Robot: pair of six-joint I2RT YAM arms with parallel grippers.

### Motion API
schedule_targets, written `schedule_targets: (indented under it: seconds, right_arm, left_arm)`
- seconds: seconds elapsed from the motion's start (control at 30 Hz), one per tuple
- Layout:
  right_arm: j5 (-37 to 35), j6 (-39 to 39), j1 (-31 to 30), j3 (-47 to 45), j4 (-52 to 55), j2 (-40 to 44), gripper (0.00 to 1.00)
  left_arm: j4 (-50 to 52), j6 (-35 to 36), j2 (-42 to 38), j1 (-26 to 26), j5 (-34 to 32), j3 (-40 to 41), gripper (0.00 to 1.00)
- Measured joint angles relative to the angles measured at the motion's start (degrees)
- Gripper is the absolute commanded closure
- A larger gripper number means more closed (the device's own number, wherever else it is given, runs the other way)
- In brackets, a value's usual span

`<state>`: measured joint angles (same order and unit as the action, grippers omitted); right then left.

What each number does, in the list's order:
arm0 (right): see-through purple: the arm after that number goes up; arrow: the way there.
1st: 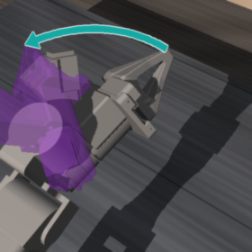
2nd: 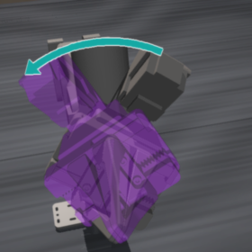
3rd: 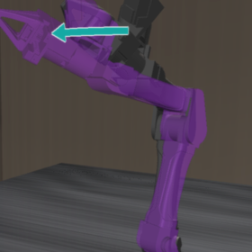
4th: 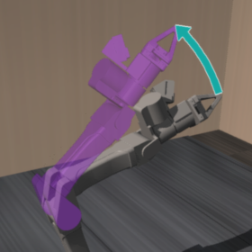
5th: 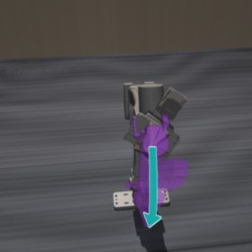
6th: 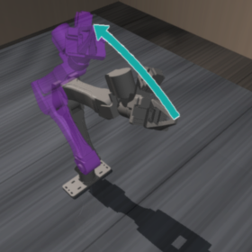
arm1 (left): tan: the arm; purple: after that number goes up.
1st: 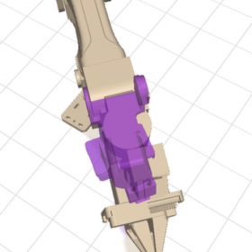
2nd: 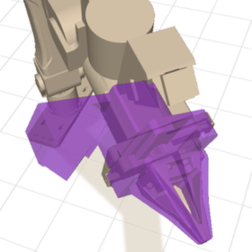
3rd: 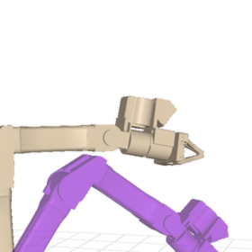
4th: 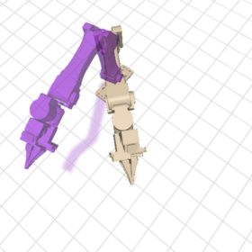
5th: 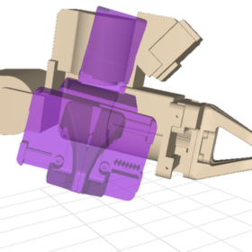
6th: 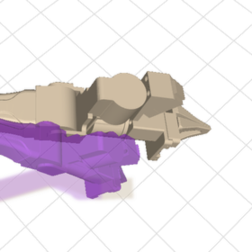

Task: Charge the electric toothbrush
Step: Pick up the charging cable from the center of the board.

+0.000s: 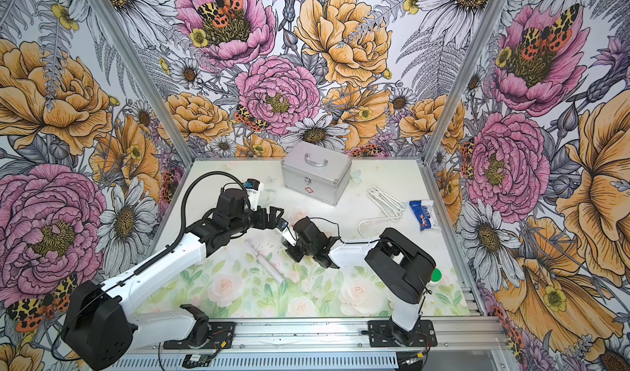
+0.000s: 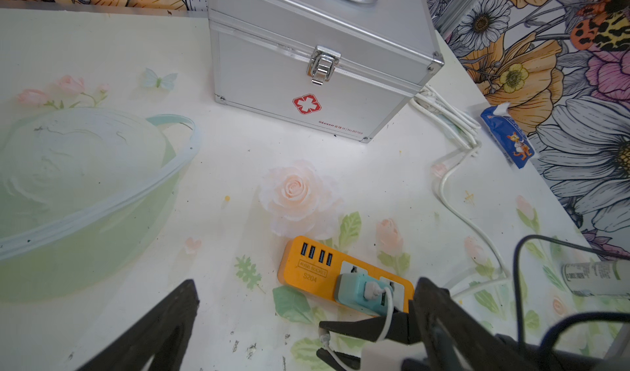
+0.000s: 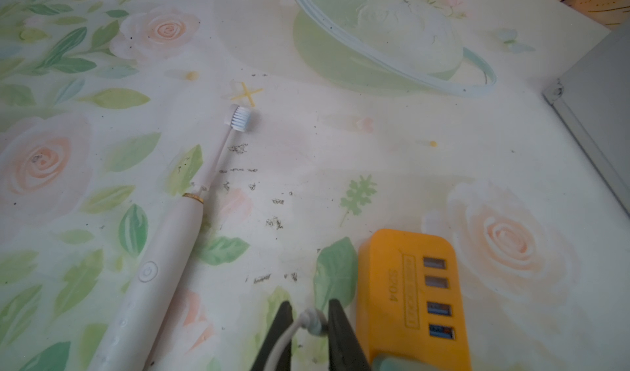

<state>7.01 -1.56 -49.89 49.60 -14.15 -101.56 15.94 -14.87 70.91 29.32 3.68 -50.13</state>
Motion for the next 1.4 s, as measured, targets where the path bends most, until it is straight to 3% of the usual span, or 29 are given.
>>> schedule_targets:
  seconds: [0.23, 0.57, 0.73, 1.0, 1.4]
  right_arm:
    - [0.4, 0.6, 0.1, 0.9, -0.1, -1.1, 1.00]
    - [3.5, 2.4, 1.2, 0.3, -1.0, -0.3, 1.00]
    - [6.5, 4.7, 2.9, -3.1, -1.7, 4.2, 1.00]
    - [12.3, 7.8, 5.5, -5.5, -1.6, 11.0, 1.00]
    - [17.9, 9.7, 6.8, -8.7, -0.9, 11.2, 1.00]
  left_arm:
    - [-0.9, 0.0, 0.5, -0.4, 0.0, 0.0, 0.01]
    - [-2.6, 0.0, 0.6, -0.4, 0.7, 0.3, 0.01]
    - [-5.5, 0.3, 0.3, -0.3, 2.6, 2.8, 0.01]
    - [-5.7, 6.5, 0.0, 1.7, 5.8, 3.5, 0.01]
    - [-3.4, 13.4, -1.6, 6.1, -0.5, 3.8, 0.01]
